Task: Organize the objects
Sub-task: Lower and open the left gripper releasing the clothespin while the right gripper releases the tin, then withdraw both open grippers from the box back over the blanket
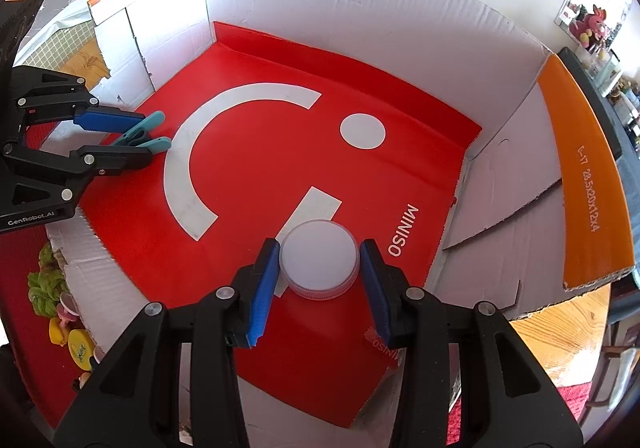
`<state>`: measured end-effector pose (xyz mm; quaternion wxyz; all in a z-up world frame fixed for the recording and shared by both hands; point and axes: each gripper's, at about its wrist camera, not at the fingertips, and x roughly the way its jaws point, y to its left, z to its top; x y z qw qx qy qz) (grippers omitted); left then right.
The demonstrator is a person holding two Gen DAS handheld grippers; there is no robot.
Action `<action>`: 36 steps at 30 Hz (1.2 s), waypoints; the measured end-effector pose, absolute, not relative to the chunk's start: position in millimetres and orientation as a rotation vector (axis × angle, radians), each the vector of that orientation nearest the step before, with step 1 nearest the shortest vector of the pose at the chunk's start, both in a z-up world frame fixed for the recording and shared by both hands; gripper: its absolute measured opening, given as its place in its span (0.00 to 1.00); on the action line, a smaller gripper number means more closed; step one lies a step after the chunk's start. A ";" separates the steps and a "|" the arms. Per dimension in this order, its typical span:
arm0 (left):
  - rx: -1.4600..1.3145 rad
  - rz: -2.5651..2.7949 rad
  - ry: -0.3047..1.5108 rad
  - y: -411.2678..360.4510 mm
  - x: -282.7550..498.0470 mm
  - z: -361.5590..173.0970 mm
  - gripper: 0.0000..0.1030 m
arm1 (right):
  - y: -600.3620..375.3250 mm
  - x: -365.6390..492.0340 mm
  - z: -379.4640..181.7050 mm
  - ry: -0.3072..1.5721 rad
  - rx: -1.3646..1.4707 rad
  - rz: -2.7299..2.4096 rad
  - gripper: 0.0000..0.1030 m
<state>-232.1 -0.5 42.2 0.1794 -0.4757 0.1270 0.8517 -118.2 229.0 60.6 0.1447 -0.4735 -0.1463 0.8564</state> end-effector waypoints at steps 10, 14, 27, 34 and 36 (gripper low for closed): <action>-1.344 2.409 0.355 4.1 -237.3 39.0 0.28 | 224.9 -126.7 61.1 -0.419 -1.363 2.460 0.40; -1.344 2.411 0.343 3.4 -237.4 38.3 0.28 | 225.9 -140.6 62.5 -0.424 -1.362 2.454 0.41; -1.333 2.412 0.321 1.6 -235.8 40.2 0.42 | 227.9 -141.0 65.9 -0.413 -1.358 2.451 0.49; -1.310 2.427 0.259 -4.1 -230.7 48.1 0.44 | 232.7 -135.4 77.8 -0.373 -1.308 2.475 0.50; -1.291 2.433 0.222 -6.9 -227.6 53.4 0.50 | 230.6 -131.5 81.9 -0.370 -1.287 2.482 0.54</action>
